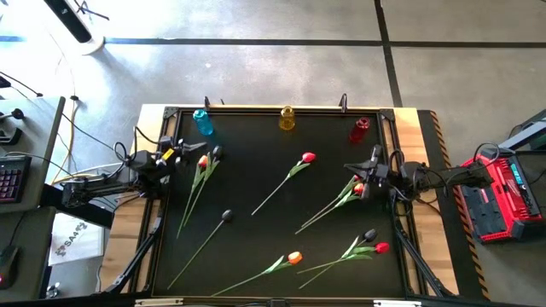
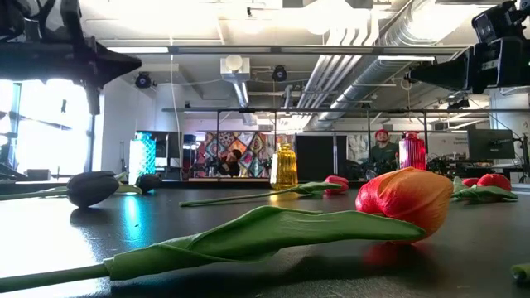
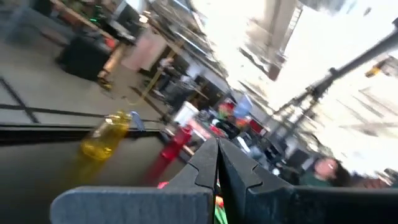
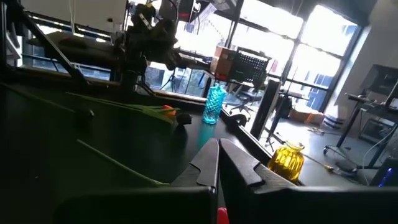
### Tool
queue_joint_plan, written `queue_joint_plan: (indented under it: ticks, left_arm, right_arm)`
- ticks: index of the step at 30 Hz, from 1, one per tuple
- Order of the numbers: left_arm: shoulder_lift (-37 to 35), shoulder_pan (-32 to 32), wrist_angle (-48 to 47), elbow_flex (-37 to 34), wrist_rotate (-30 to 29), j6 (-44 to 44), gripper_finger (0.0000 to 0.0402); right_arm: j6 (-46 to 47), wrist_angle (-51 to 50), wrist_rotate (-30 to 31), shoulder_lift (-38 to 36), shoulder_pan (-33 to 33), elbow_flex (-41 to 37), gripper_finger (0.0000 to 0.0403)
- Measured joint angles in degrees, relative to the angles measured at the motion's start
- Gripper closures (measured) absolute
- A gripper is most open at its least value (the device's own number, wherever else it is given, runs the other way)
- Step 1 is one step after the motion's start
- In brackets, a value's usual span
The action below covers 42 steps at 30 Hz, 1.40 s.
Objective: Sort flowers into vase by color
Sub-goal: Put the top red flower into the red vase
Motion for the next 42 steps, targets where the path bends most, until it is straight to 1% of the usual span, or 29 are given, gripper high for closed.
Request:
queue_joint_plan:
  ticks: [2, 5, 8, 10, 13, 16, 18, 21, 24, 30, 32, 36, 40, 42]
  left_arm:
    - [0.0, 0.0, 0.8, 0.0, -1.5, -1.1, 0.0402]
    - [0.0, 0.0, 0.8, 0.0, -1.7, -1.5, 0.0401]
    - [0.0, 0.0, 2.6, 0.0, -2.3, -1.0, 0.0401]
    - [0.0, 0.1, 1.7, 0.0, -4.4, -0.5, 0.0402]
    - [0.0, 0.1, 1.4, 0.0, -7.0, -1.5, 0.0402]
    - [0.0, 0.1, 1.6, 0.0, -7.0, -1.5, 0.0402]
    - [0.0, 0.1, 1.9, 0.0, -6.4, -2.3, 0.0401]
    - [0.0, 0.1, 2.0, 0.0, -5.8, -4.0, 0.0402]
    - [0.0, 0.1, 3.2, 0.0, -5.7, -5.2, 0.0402]
    - [0.0, 0.1, 2.9, 0.0, -6.9, -6.5, 0.0402]
    - [0.5, 0.1, 1.3, 0.0, -7.3, -6.5, 0.0402]
    - [3.0, 0.1, -1.4, 0.0, -9.5, -7.5, 0.0401]
    - [7.2, 0.1, -0.2, 0.0, -9.8, -9.8, 0.0402]
    - [9.6, 0.1, 1.1, 0.0, -9.5, -11.3, 0.0401]
  right_arm:
    - [-0.9, 0.2, 0.0, 0.0, -0.2, 0.0, 0.0402]
    - [-4.1, 0.3, 0.1, 0.0, -0.2, 0.0, 0.0402]
    - [-1.5, 2.1, -1.3, 0.0, -0.2, 0.0, 0.0402]
    - [4.2, 4.2, -2.6, 0.0, -0.2, 0.0, 0.0402]
    - [17.4, 7.5, -3.7, 0.0, -0.2, 0.0, 0.0402]
    - [30.0, 8.4, -1.9, 0.0, -0.2, 0.0, 0.0402]
    - [35.2, 8.2, -1.2, 0.0, -0.2, 0.0, 0.0402]
    - [40.3, 8.3, 3.6, 0.0, -0.2, 0.0, 0.0402]
    - [46.2, 8.0, 6.2, 0.0, -0.2, 0.0, 0.0402]
    - [45.6, 7.7, 15.3, 0.0, -0.2, 0.0, 0.0402]
    - [47.2, 7.6, 16.5, 0.0, -0.2, 0.0, 0.0400]
    - [54.3, 5.2, 15.7, 0.0, -0.2, 0.0, 0.0378]
    - [61.3, -0.3, 12.5, 0.1, -0.2, 0.0, 0.0328]
    - [62.5, -0.2, 10.8, 1.0, -0.2, 0.0, 0.0300]
